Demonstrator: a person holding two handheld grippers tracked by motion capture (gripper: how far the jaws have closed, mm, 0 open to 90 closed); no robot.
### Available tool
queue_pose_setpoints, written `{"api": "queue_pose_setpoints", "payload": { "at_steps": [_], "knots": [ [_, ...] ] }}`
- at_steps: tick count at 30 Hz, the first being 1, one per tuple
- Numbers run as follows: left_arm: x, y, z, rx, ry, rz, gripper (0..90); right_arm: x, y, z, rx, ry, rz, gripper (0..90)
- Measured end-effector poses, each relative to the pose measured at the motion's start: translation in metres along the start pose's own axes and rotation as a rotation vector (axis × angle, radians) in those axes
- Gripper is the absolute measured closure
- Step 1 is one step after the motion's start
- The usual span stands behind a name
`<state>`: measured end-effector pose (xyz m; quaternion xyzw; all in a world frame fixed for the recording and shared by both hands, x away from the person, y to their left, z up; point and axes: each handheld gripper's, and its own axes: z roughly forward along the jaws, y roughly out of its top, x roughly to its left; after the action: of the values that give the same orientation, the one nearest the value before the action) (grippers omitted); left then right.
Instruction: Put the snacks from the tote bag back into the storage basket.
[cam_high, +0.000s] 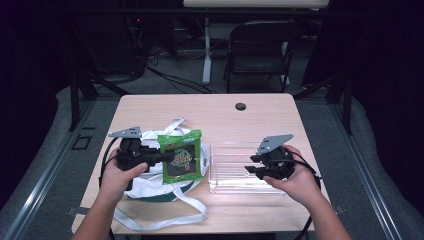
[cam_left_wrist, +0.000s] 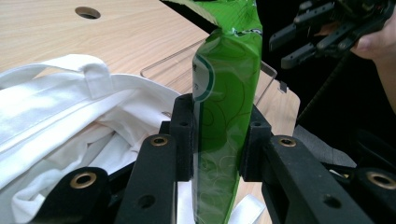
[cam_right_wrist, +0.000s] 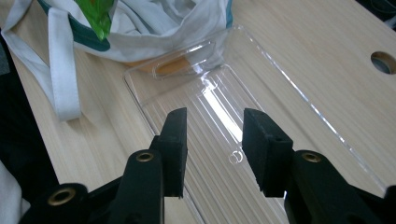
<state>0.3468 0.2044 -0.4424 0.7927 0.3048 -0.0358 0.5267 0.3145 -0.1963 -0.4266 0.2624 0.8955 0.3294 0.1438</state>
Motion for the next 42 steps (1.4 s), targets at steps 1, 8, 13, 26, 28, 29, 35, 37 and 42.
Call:
{"api": "queue_pose_setpoints", "payload": {
  "at_steps": [1,8,13,26,28,29,35,37,42],
  "knots": [
    [0.000,0.000,0.000,0.003,-0.002,-0.002,72.5,0.000,0.004,-0.001,-0.003,0.007,-0.003,60.6],
    [-0.003,0.000,0.005,0.012,-0.014,0.005,72.5,-0.003,0.025,-0.004,0.007,0.035,-0.036,60.6],
    [-0.005,0.001,0.007,0.011,-0.024,0.008,72.6,-0.005,0.038,-0.003,0.025,0.051,-0.056,60.3],
    [-0.008,0.001,0.011,0.020,-0.042,0.016,72.6,-0.009,0.070,0.002,0.083,0.108,-0.115,56.2],
    [-0.008,0.001,0.011,0.019,-0.051,0.010,72.6,-0.008,0.075,0.002,0.098,0.110,-0.136,55.2],
    [-0.008,0.001,0.012,0.021,-0.054,0.011,72.6,-0.007,0.078,0.002,0.103,0.108,-0.144,54.8],
    [-0.010,0.001,0.014,0.022,-0.060,0.015,72.6,0.000,0.096,0.002,0.128,0.120,-0.198,54.1],
    [-0.010,0.001,0.014,0.022,-0.061,0.017,72.5,0.004,0.102,0.003,0.137,0.126,-0.213,53.7],
    [-0.011,0.001,0.016,0.025,-0.067,0.017,72.6,0.012,0.117,0.009,0.153,0.139,-0.254,53.0]
  ]
}}
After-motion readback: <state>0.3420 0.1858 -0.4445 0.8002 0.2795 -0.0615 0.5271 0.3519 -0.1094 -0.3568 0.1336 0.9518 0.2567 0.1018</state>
